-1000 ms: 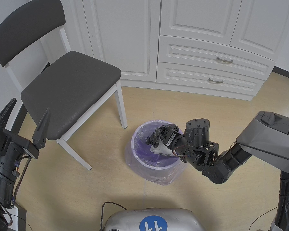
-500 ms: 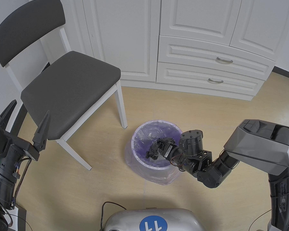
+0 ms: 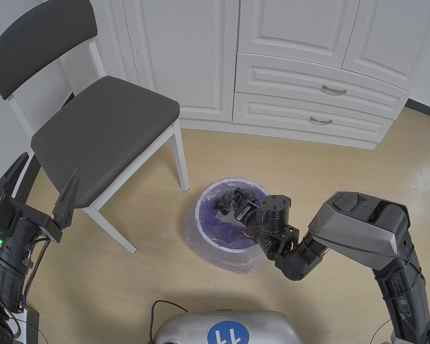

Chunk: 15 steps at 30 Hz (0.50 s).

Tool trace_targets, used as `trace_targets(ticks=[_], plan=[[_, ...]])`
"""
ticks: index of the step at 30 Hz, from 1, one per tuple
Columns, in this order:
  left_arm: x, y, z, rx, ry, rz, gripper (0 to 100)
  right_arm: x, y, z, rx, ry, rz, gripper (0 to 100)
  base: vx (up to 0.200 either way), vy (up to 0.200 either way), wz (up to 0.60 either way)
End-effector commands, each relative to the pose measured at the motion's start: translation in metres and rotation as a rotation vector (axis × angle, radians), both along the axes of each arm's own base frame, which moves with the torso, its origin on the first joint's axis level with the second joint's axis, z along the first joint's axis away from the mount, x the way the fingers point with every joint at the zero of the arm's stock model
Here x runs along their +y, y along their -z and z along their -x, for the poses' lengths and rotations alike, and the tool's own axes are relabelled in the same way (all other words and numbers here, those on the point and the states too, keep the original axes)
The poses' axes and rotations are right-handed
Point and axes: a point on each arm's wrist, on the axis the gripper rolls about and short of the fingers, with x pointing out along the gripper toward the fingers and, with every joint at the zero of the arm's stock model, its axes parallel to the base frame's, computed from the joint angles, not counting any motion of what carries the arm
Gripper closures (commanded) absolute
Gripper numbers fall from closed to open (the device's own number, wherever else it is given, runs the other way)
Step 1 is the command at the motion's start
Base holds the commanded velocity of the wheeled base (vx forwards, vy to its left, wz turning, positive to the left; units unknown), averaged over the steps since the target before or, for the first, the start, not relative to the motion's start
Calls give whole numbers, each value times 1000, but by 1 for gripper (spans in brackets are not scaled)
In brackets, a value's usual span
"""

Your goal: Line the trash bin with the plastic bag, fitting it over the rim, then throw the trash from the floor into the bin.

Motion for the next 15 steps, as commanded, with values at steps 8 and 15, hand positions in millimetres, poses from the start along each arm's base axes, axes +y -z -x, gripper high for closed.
trace_targets(ticks=[8, 15], plan=[[0, 1, -1, 7, -1, -4, 0, -5, 18, 13, 51, -31, 115, 100, 0, 0, 0], [-1, 1, -1, 5, -1, -3, 0, -10, 36, 22, 104, -93, 286, 100, 0, 0, 0]])
